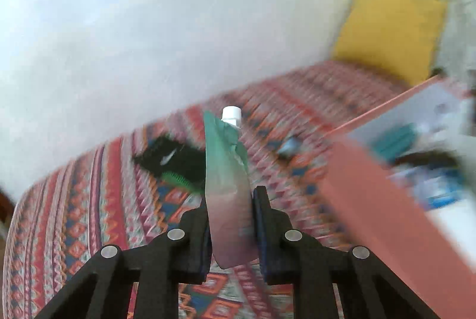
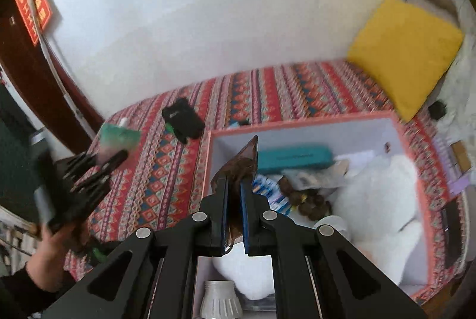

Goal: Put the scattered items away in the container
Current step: 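Carry the brown item and pouch over the pink box and open both grippers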

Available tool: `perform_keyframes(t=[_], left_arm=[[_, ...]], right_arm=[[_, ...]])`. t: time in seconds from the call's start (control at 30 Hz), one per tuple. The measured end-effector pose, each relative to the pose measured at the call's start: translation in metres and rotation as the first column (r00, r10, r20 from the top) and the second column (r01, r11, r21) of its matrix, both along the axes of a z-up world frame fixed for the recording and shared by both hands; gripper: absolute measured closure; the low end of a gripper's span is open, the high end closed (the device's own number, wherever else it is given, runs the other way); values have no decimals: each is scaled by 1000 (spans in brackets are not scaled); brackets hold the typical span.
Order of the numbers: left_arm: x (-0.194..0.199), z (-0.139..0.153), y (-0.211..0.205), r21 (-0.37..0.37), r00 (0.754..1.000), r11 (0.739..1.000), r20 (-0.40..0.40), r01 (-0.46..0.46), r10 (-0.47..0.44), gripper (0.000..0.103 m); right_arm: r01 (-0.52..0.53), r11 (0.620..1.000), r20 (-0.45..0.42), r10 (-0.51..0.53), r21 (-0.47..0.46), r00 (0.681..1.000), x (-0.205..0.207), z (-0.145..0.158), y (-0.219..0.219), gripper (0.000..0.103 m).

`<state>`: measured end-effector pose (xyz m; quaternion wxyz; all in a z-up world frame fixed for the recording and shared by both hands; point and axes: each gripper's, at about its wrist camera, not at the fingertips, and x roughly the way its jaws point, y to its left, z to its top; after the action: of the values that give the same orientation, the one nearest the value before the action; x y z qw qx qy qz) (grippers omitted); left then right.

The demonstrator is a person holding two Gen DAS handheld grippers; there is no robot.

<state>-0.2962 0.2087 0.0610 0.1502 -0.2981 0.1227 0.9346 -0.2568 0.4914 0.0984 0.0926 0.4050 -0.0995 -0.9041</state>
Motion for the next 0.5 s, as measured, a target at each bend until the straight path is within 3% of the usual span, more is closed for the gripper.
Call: perform_keyframes(t=[0.13,0.2,0.27,0.4,0.5], left_arm=[[40,41,17,92,993,989,-32,116,-114,84],[51,58,27,173,980,965,-29,198,-196,84],[56,69,45,195,969,949,-41,247,-244,84],[44,71,95,243,942,911,-35,332,-334,84],[31,59,130,240,937,910,3,339,-350,83]], right_arm=[[34,999,-57,-34,-7,998,17,19,8,96],[57,998,-75,-57,-2,996,22,25,11,96],[91,996,-81,-90,3,993,23,25,18,96],[187,982,-29,-187,-16,982,10,5,40,95],[270,962,11,-271,30,963,6,-14,54,80]])
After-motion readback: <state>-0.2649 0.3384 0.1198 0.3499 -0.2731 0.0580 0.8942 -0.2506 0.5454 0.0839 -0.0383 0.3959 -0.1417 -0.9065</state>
